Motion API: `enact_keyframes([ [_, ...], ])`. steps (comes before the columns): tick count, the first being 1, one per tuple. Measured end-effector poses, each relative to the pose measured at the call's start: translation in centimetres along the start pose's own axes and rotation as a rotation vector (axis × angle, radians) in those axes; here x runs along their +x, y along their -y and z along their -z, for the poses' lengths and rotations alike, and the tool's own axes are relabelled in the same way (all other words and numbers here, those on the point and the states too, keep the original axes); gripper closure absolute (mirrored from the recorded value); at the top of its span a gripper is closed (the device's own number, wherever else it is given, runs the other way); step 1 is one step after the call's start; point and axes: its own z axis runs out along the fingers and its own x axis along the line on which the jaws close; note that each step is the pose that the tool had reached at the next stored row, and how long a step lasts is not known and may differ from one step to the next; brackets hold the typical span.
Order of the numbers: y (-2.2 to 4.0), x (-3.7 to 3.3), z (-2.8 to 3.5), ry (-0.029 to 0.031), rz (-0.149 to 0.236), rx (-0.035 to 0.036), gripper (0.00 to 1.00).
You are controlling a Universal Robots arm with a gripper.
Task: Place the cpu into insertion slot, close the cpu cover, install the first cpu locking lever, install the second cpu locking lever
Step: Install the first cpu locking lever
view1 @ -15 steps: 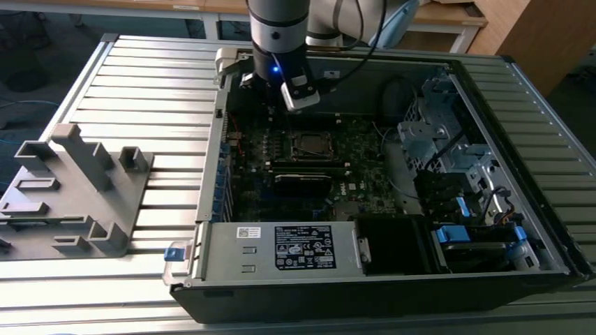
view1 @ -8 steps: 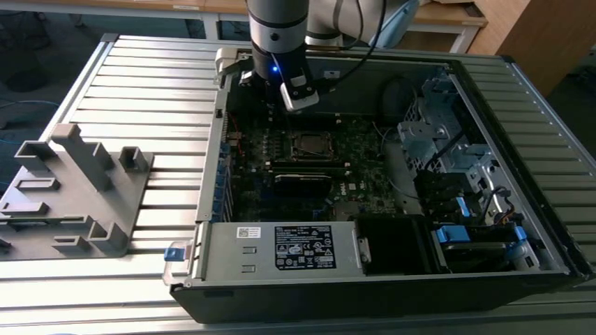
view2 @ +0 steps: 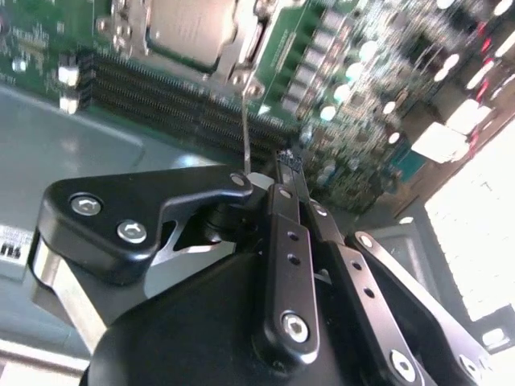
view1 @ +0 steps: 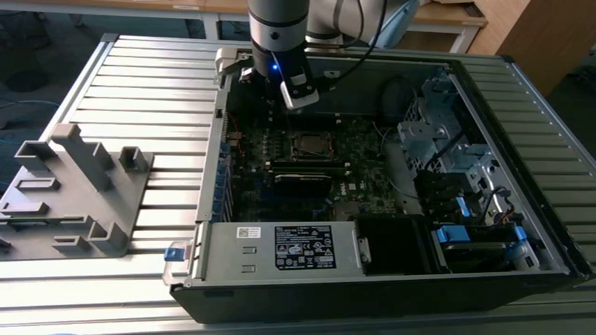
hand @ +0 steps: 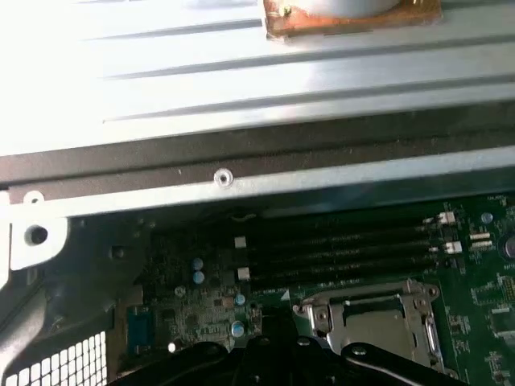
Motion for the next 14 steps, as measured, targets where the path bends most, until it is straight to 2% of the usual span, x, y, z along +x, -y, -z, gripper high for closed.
enact_keyframes([
  [1,0.00,0.00,0.00,-0.0021,-0.001,-0.0156,0.89],
  [2,0.01,0.00,0.00,-0.0036,-0.001,-0.0265,0.89],
  [3,0.01,0.00,0.00,-0.0048,-0.001,-0.0364,0.89],
  [4,0.00,0.01,0.00,-0.0053,-0.001,-0.0396,0.89],
  [9,-0.03,-0.21,-0.01,-0.0054,-0.001,-0.0402,0.89],
  [14,-0.17,-1.29,-0.04,-0.0054,-0.001,-0.0401,0.89],
])
